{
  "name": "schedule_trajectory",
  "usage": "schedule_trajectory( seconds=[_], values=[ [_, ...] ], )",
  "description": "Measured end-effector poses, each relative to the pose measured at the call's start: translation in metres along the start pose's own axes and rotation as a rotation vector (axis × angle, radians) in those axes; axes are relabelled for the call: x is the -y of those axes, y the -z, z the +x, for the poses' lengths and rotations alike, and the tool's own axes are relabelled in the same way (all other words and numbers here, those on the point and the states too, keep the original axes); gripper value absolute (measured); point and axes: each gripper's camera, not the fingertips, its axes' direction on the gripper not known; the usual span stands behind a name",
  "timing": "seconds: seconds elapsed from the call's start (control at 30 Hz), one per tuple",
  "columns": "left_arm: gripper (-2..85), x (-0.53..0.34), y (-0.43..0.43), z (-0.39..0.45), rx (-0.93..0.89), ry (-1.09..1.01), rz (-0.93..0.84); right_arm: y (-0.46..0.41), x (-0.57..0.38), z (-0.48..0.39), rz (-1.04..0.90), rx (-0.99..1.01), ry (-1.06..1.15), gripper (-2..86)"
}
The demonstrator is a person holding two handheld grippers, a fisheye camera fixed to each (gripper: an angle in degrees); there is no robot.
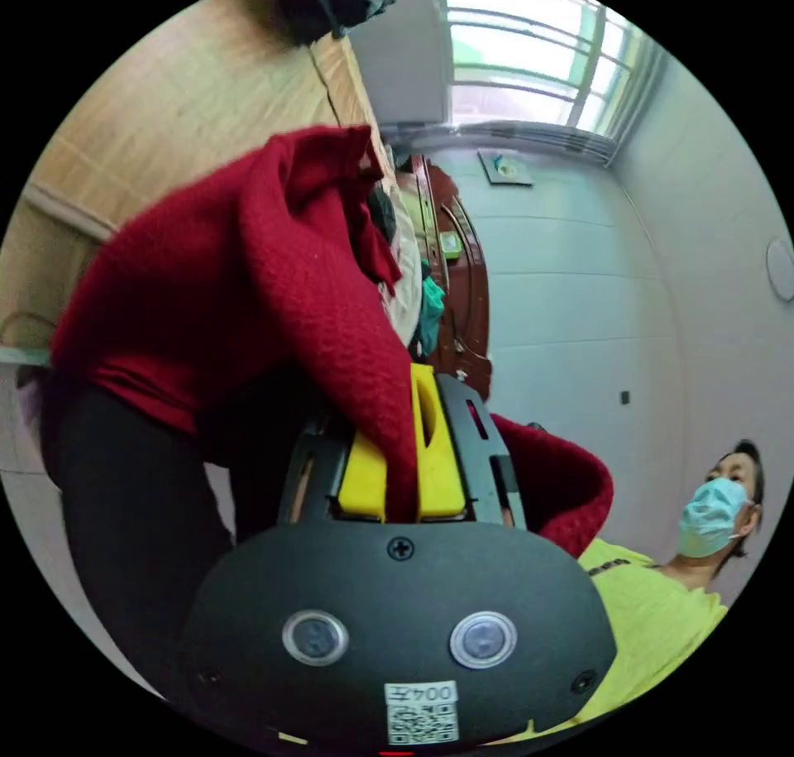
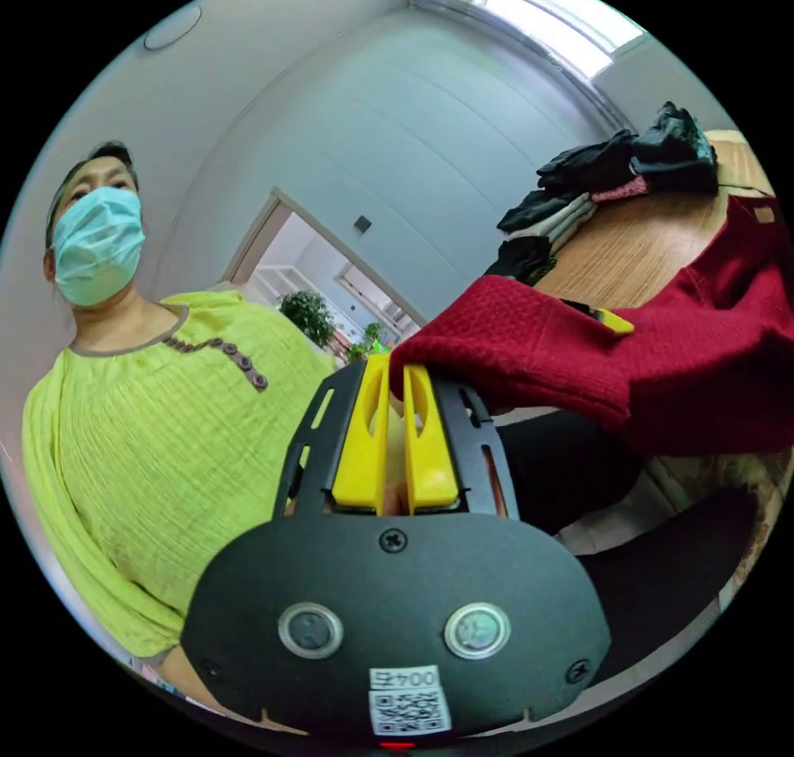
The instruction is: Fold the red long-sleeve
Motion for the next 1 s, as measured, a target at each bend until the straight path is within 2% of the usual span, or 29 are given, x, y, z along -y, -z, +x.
schedule_trajectory(
  seconds=[0.1,0.17,0.2,0.27,0.33,0.4,0.43,0.5,0.57,0.7,0.87,1.0],
  values=[
    [5.9,-0.008,0.039,0.061,0.159,-0.212,0.060,0.009,-0.007,0.015,0.116,0.045,-0.048,4.3],
    [5.8,-0.030,0.072,0.108,0.367,-0.390,0.036,0.016,-0.016,0.023,0.178,0.066,-0.050,2.2],
    [5.8,-0.036,0.078,0.115,0.429,-0.411,0.021,0.021,-0.022,0.029,0.226,0.070,-0.066,1.8],
    [5.9,-0.064,0.091,0.112,0.673,-0.411,-0.022,0.026,-0.031,0.041,0.279,0.012,-0.105,2.4],
    [6.0,-0.081,0.087,0.091,0.822,-0.342,-0.013,0.024,-0.034,0.050,0.287,-0.148,-0.146,3.8],
    [6.2,-0.094,0.061,0.073,0.915,-0.313,-0.009,0.007,-0.027,0.053,0.219,-0.499,-0.171,4.4],
    [6.3,-0.099,0.034,0.068,0.994,-0.321,-0.003,0.001,-0.024,0.055,0.195,-0.591,-0.177,4.4],
    [6.4,-0.100,-0.013,0.069,1.092,-0.352,0.008,-0.020,-0.009,0.064,0.122,-0.925,-0.221,4.4],
    [6.7,-0.091,-0.070,0.087,1.191,-0.411,0.074,-0.036,0.001,0.069,0.078,-1.096,-0.194,5.6],
    [7.5,-0.055,-0.128,0.122,1.280,-0.461,0.203,-0.069,0.013,0.088,0.021,-1.355,-0.143,8.4],
    [10.3,0.000,-0.168,0.107,1.315,-0.456,0.215,-0.083,0.007,0.124,0.046,-1.368,-0.225,7.4],
    [11.2,0.015,-0.165,0.087,1.277,-0.374,0.208,-0.095,-0.006,0.163,-0.075,-1.361,-0.280,4.8]
  ],
)
